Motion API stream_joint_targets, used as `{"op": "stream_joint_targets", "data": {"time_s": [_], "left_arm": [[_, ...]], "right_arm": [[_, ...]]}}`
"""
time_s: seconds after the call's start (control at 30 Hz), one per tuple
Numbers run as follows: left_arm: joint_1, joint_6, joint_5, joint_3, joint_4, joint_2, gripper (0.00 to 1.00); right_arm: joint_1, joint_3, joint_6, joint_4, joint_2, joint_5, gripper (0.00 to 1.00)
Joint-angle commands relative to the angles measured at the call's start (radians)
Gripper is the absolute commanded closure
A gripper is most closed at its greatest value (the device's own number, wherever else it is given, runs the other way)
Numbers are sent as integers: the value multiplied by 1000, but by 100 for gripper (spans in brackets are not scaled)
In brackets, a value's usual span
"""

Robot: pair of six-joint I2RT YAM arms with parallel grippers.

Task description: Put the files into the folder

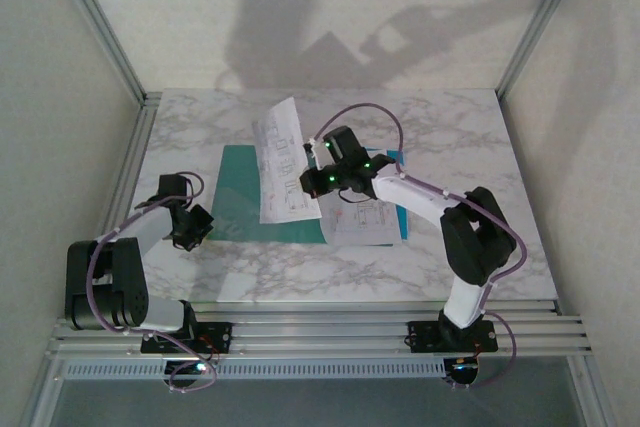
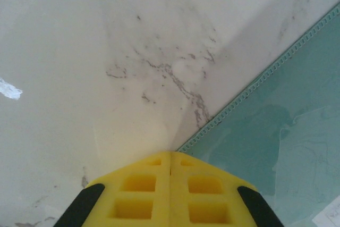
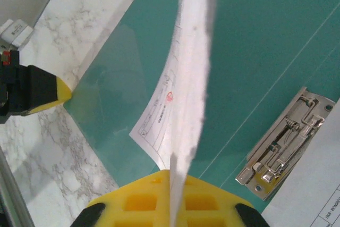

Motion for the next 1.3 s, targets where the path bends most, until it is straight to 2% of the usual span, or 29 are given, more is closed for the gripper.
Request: {"op": "stream_joint_targets", "data": {"time_s": [0.0,0.07,0.27,0.57,0.9,1.27], "left_arm": [[4,19,27,-30,-24,-8,100],[4,21,26,-30,-26,-8,100],[3,25,24,-33,-35,-12,100],[3,24,22,-45,-38,-20,100],[4,19,23,-56,-38,-22,100],[3,13,29,-58,-47,-38,100]], "right_arm": [[-36,-26,53,87,38,-161,100],[-49,-22,62,106,64,-218,100],[-53,32,66,90,150,-279,100],[-52,38,131,168,224,-314,100],[-30,57,182,210,291,-304,100],[-4,59,309,318,338,-261,100]]}}
